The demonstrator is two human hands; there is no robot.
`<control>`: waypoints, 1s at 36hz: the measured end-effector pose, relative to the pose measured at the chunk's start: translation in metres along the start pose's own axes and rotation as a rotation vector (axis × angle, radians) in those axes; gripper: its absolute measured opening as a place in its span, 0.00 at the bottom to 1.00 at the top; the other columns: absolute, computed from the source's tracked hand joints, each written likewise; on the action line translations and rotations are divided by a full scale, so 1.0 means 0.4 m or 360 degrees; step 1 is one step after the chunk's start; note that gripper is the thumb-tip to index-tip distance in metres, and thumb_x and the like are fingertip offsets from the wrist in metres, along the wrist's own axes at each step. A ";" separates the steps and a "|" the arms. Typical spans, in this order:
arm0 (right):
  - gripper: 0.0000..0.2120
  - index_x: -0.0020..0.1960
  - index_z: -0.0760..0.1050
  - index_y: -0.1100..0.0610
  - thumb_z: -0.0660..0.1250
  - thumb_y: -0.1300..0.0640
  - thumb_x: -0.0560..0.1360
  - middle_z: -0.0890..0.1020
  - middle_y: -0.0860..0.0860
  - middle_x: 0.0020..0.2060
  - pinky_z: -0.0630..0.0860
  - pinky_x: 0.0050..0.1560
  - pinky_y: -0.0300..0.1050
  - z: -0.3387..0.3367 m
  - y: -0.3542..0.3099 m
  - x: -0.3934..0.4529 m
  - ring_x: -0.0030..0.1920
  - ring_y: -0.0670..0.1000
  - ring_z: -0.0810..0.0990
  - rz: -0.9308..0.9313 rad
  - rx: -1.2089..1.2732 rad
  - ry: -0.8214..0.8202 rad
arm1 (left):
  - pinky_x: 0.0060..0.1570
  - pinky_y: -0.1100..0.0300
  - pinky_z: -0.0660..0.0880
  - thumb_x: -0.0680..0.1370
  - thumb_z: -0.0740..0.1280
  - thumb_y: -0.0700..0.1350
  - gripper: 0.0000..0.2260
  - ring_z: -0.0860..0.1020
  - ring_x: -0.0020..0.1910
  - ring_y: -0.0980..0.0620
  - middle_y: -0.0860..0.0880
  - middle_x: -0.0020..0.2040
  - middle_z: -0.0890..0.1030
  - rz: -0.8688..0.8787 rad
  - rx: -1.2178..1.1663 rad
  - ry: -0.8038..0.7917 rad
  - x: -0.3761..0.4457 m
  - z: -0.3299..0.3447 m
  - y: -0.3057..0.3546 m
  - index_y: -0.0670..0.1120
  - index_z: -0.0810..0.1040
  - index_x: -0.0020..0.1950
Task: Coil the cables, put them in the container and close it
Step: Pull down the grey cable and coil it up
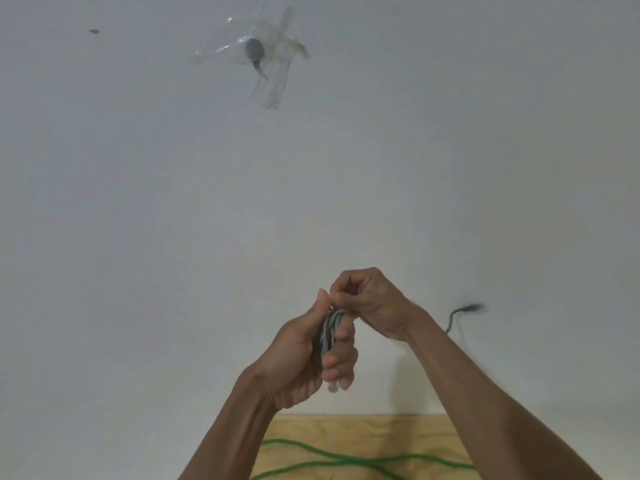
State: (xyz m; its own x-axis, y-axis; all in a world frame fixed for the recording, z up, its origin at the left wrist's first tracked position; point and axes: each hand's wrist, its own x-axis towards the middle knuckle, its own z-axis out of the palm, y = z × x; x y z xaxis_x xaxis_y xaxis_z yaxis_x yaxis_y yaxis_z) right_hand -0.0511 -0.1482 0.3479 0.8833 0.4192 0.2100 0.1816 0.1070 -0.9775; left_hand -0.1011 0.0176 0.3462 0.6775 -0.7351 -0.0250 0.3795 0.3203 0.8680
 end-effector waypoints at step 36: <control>0.03 0.43 0.83 0.63 0.75 0.63 0.72 0.83 0.51 0.33 0.73 0.36 0.41 -0.012 -0.065 -0.012 0.32 0.45 0.78 -0.0110 -0.0522 0.0093 | 0.32 0.54 0.74 0.83 0.46 0.62 0.31 0.68 0.24 0.48 0.44 0.25 0.68 0.0123 0.0283 0.0209 -0.010 -0.001 -0.004 0.42 0.75 0.37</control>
State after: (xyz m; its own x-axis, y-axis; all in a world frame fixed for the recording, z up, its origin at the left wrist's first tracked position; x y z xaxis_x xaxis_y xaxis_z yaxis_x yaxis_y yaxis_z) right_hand -0.0582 -0.1572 0.3722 0.8857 0.3675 0.2837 0.3628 -0.1666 -0.9169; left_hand -0.1040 0.0202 0.3448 0.7807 -0.6248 -0.0092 0.2141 0.2537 0.9433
